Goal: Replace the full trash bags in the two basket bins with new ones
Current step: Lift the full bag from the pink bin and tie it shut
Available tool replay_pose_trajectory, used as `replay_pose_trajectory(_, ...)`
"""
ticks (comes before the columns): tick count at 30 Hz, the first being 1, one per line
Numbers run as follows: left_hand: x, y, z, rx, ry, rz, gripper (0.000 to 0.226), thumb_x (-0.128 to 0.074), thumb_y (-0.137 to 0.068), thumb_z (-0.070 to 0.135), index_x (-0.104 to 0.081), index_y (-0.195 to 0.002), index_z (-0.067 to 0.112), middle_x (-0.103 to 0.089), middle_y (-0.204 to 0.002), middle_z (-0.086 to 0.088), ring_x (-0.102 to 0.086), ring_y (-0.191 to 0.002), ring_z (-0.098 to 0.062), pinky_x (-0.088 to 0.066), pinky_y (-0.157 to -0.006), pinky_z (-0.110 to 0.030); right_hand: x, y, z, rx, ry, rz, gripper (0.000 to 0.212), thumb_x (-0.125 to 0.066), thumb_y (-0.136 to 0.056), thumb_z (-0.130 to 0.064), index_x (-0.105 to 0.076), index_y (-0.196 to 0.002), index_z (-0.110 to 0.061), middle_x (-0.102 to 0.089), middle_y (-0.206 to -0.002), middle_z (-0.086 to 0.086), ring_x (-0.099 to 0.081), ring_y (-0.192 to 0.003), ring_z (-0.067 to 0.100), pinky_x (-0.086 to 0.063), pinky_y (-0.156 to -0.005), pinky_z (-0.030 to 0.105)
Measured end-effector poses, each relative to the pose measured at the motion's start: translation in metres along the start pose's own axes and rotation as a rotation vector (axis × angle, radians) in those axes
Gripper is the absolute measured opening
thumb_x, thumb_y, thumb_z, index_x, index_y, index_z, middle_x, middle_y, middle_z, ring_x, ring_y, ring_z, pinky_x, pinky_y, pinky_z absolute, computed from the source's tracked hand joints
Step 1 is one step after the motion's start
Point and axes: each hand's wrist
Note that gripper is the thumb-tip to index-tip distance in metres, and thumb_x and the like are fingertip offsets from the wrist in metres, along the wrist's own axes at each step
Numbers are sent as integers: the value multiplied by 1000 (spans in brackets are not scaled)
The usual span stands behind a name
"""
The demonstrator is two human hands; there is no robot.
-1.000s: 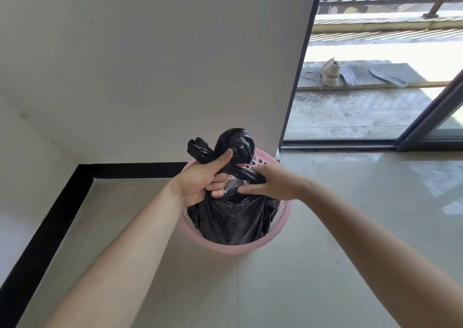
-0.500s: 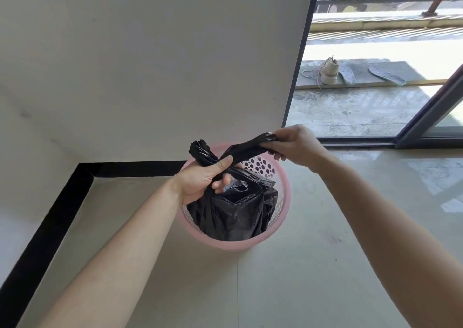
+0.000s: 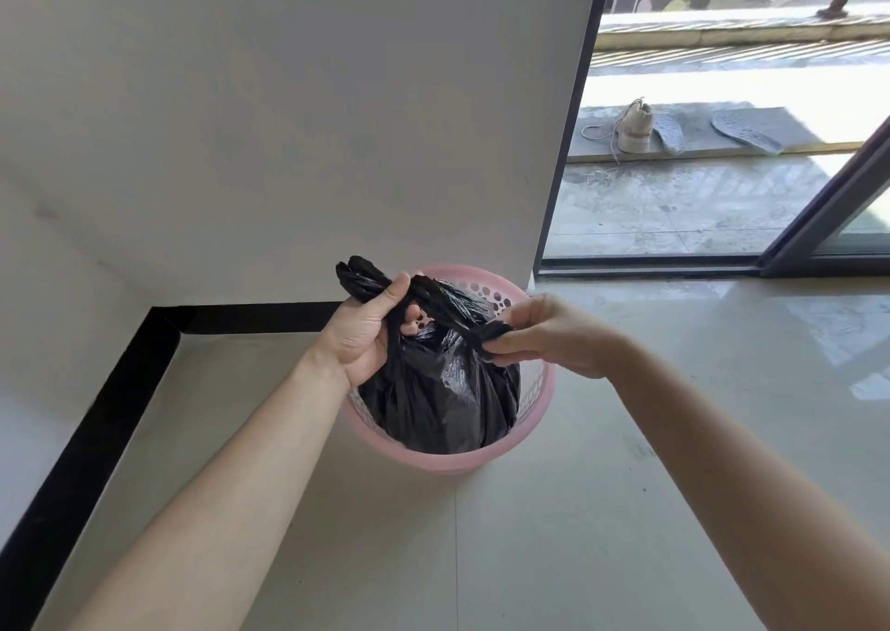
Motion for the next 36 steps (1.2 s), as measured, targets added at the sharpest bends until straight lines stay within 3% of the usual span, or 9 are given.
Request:
replay_pose_trajectory(6,2,7,5,-38,22,-56,11,-63,-85,9,-70,-94,9,-48,-63,2,-42,-49,-6,-37,-49,-18,14,-1,-2,176,-148,212,35,-59,-84,-13,-70,-117,-17,-68,-122,8,-64,-112,23,-52,-98,37)
replay_pose_trajectory(9,2,11,11,-18,-56,-94,13,-64,-86,10,-70,-96,9,-45,-57,1,-41,-51,-10,-39,-53,-20,13,-7,-9,268,159,404,31,-64,-90,-16,-67,-119,-27,-67,-118,-2,-63,-109,10,-51,-94,32)
replay_pose_trajectory(13,-6,17,13,0,-164,-168,14,-61,-87,10,-68,-99,8,-45,-56,-1,-43,-53,-14,-40,-56,-22,-11,-21,-8,191,481,165,52,-73,-81,-25,-61,-131,-31,-63,-127,-12,-57,-120,6,-45,-103,29)
replay_pose_trajectory(17,-8,20,14,30,-237,-185,12,-64,-85,8,-71,-94,11,-53,-67,-6,-48,-55,-14,-47,-60,-21,-25,-36,-1,268,627,223,12,-63,-92,-20,-70,-99,-26,-70,-88,-6,-65,-85,16,-53,-84,39)
replay_pose_trajectory(21,-6,10,11,-33,-457,-23,11,-63,-90,1,-71,-97,5,-66,-86,-14,-65,-66,-18,-56,-69,-26,-20,-30,-2,260,666,366,16,-56,-96,-22,-71,-101,-18,-55,-90,-11,-52,-86,2,-41,-82,20)
replay_pose_trajectory(25,-12,-3,-5,-147,-393,185,8,-66,-90,1,-73,-93,5,-72,-90,-15,-69,-82,-27,-56,-87,-39,-25,-25,8,169,555,279,32,-50,-90,-37,-63,-83,-9,-57,-80,-1,-54,-80,14,-43,-79,43)
replay_pose_trajectory(28,-17,-10,-17,-219,-308,313,10,-69,-88,2,-75,-88,10,-74,-88,-8,-70,-81,-22,-57,-83,-36,-28,-23,15,89,425,225,32,-51,-98,-21,-53,-67,-21,-51,-55,-22,-47,-55,-5,-35,-61,20)
replay_pose_trajectory(32,-29,-10,-27,-317,-249,354,20,-61,-90,-6,-71,-87,11,-72,-87,-2,-68,-82,-10,-54,-81,-24,-32,-26,31,74,448,233,23,-52,-98,-28,-58,-78,-20,-54,-68,-18,-50,-67,1,-38,-71,25)
replay_pose_trajectory(36,-28,-10,-26,-273,-48,312,30,-54,-89,-13,-62,-78,13,-69,-87,-5,-66,-84,-17,-54,-81,-31,-34,-23,38,87,470,213,24,-53,-93,-39,-58,-83,-19,-54,-72,-12,-51,-72,9,-41,-75,33)
Point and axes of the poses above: each hand's wrist, its own y-axis away from the middle knuckle, its own x-axis out of the back of the hand, z = x × y
